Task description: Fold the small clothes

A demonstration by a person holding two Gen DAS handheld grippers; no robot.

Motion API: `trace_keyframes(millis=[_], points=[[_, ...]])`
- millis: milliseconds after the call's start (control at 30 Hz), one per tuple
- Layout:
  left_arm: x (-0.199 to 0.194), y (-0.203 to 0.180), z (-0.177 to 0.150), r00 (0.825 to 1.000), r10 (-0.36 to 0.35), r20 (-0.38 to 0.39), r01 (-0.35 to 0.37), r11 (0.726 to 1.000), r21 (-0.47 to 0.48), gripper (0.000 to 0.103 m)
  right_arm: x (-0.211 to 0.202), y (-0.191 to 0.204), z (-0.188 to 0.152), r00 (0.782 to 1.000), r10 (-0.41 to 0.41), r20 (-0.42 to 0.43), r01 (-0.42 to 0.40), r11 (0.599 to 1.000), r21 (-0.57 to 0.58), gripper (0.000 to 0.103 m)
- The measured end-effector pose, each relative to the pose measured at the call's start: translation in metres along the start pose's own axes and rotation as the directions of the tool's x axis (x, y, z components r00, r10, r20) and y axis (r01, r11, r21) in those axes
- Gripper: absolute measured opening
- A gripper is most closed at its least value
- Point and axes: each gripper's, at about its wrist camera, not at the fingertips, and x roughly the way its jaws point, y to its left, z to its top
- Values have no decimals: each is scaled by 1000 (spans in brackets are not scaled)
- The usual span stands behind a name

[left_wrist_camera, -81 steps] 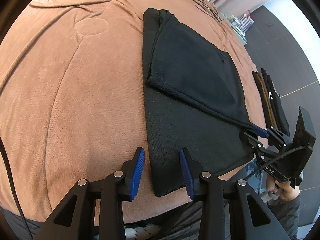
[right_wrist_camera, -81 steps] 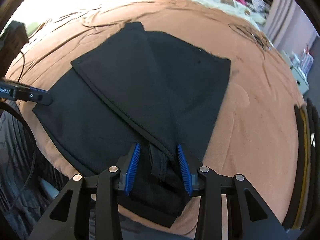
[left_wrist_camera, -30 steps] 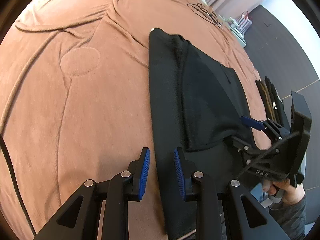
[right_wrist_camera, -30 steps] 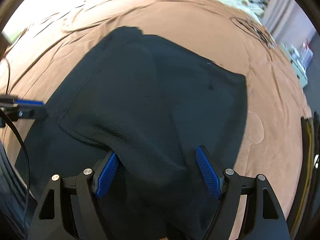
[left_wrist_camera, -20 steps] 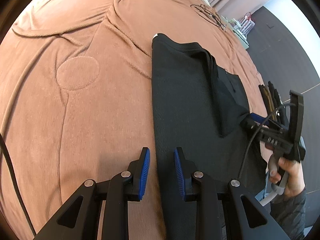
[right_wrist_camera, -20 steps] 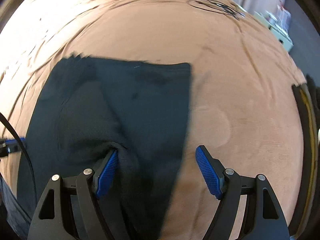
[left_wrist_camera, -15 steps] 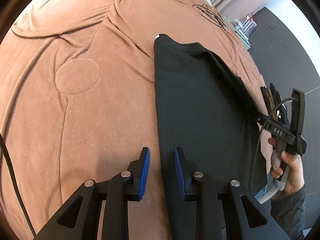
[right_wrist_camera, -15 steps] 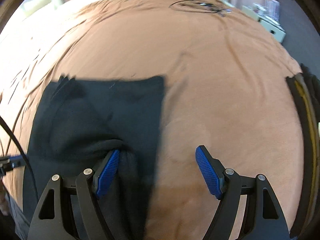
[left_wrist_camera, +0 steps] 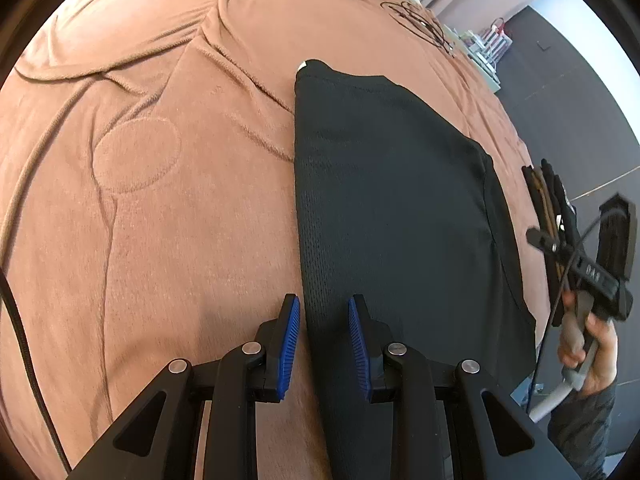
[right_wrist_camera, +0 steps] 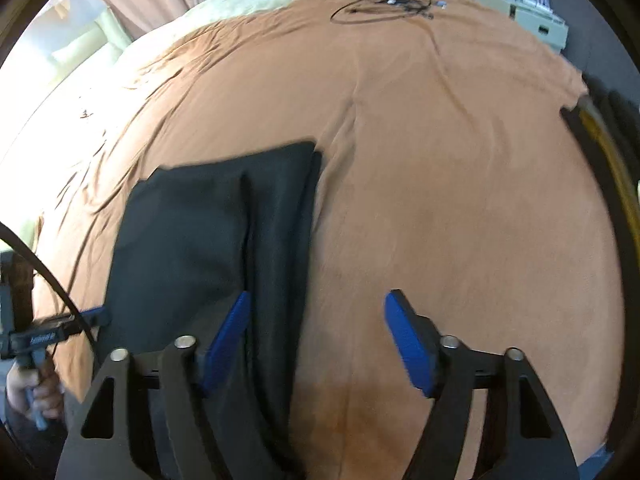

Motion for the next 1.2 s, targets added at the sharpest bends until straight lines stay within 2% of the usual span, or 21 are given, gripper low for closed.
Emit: trace_keyframes(millis=[133, 200, 367, 500, 567, 767, 867, 1000, 1200], points=[[-4, -1, -11, 1000, -1, -9, 1, 1000, 14, 27, -6, 3, -26, 999, 41, -34, -41, 999, 21, 47], [-6, -1, -18, 1000, -4, -15, 4, 1000, 22, 27, -7, 5, -37, 998, 50, -44, -48, 999, 25, 46], [-12, 0, -33, 999, -21, -24, 21, 1000, 18, 27, -13, 5, -49, 997, 63, -55, -61, 997, 42, 34], [-15, -2, -47, 999, -32, -35, 33, 999, 23, 27, -25, 7, -64, 996, 74, -51, -70, 995, 67, 33], [-17, -3, -55, 998, -37, -42, 38, 999, 32, 27, -25, 9, -67, 996, 78, -48, -74, 995, 72, 22], [-18, -10, -70, 998, -30, -57, 33, 997, 65, 27, -28, 12, -77, 998, 65, -21, -63, 993, 97, 5], [-16, -12, -73, 998, -24, -58, 29, 997, 76, 22, -28, 18, -90, 997, 72, -16, -70, 992, 104, 3], [-19, -1, -70, 996, -57, -64, 59, 998, 30, 11, -31, 21, -100, 995, 97, -22, -94, 990, 106, 3], [-21, 1, -70, 996, -48, -72, 50, 998, 24, 11, -34, 25, -100, 998, 64, -23, -62, 996, 68, 4]])
